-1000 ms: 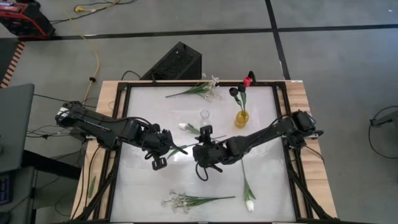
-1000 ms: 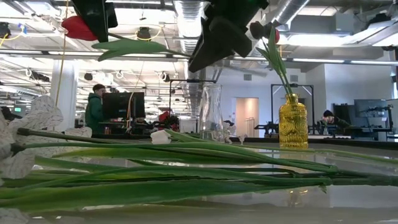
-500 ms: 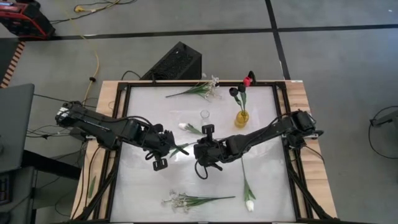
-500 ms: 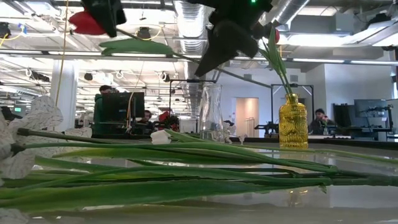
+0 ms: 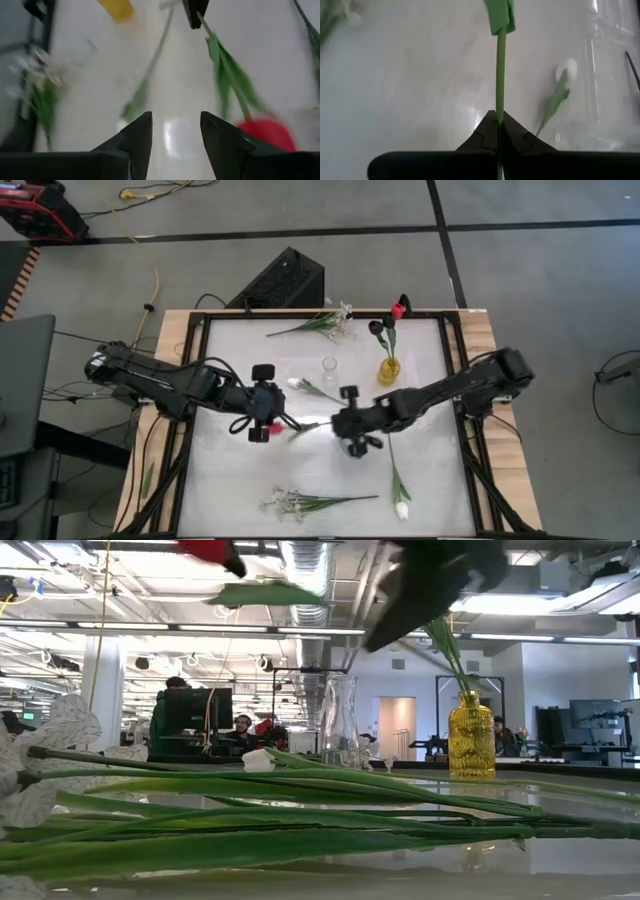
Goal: Sort flowers into vase by color
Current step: Put the pink flower into the yellow vase
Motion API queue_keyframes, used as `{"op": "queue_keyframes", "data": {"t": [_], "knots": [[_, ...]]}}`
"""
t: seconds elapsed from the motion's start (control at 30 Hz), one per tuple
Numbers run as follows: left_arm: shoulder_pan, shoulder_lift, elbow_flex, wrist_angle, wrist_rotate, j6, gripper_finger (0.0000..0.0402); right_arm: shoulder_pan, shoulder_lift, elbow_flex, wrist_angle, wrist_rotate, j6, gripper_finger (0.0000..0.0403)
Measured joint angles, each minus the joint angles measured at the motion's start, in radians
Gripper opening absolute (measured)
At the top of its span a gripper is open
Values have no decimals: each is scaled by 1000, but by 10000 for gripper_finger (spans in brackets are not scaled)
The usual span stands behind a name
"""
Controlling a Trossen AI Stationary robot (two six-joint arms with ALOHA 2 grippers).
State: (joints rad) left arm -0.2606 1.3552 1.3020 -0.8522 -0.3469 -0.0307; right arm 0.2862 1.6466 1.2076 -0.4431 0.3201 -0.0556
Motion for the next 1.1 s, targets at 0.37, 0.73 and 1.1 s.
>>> {"op": "queue_keyframes", "data": {"t": [0.37,0.73,1.1], "knots": [[183,-297,-426,706,216,196,158,19,-680,-621,580,106,35,24],[219,-313,-588,961,312,168,158,-239,-1004,-1047,1359,149,-183,24],[218,-255,-588,952,312,141,158,-556,-933,-1100,1434,16,-2,26]]}}
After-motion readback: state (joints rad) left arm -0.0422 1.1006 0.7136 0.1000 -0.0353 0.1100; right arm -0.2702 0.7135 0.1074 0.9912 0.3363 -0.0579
